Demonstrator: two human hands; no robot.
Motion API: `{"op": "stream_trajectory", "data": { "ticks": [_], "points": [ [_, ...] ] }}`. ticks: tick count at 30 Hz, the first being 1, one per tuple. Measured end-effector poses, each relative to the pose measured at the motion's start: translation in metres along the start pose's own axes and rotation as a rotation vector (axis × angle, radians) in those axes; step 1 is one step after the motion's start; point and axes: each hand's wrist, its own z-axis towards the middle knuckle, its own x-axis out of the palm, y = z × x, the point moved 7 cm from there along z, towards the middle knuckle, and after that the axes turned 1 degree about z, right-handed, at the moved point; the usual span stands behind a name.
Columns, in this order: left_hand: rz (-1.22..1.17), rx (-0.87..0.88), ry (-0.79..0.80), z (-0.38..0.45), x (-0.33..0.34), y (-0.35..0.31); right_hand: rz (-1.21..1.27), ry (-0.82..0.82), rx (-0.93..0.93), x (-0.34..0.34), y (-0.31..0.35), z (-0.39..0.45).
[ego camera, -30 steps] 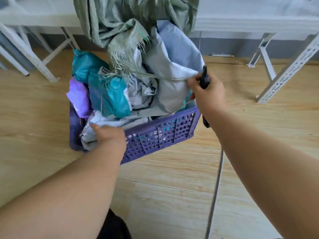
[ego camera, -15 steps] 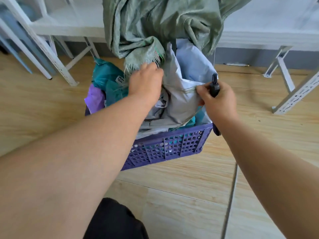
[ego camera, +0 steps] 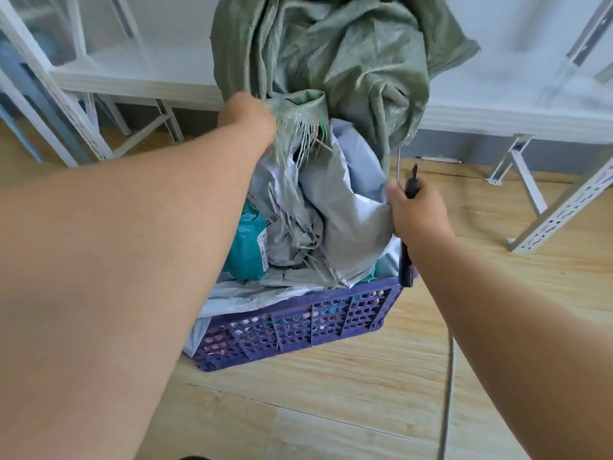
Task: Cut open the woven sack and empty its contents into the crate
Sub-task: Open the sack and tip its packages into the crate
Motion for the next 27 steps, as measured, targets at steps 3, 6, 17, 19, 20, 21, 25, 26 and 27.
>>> {"op": "stream_trajectory", "data": {
  "ticks": [3,6,17,19,20,21,25,26,27],
  "points": [
    [-0.258,0.142,0.076,-0.015,0.001,-0.044,0.050,0.247,0.055,0.038,0.005,-0.007],
    [-0.320,0.368,0.413,-0.051,0.022,-0.076,0.049,0.403,0.114,0.072,0.003,-0.019],
    [0.025,0.087,0.229,-0.034,0.017,-0.039,0.281,0.157,0.132,0.057,-0.015,-0.025],
    [0.101,-0.001,0.259,-0.042,0.006,-0.031,0.255,0.097,0.078,0.045,-0.010,-0.023],
    [0.109,-0.013,0.297,-0.047,0.005,-0.028,0.257,0.064,0.050,0.038,-0.007,-0.023],
    [0.080,-0.013,0.351,-0.054,0.007,-0.026,0.258,0.033,0.029,0.032,-0.005,-0.022],
    [-0.013,0.089,0.479,-0.079,0.016,-0.019,0.153,0.060,0.059,0.025,-0.012,-0.022],
    [0.001,0.124,0.472,-0.085,0.017,-0.020,0.168,0.107,0.098,0.027,-0.015,-0.024],
    [0.004,0.156,0.472,-0.092,0.018,-0.023,0.193,0.149,0.129,0.028,-0.016,-0.027]
  ]
}}
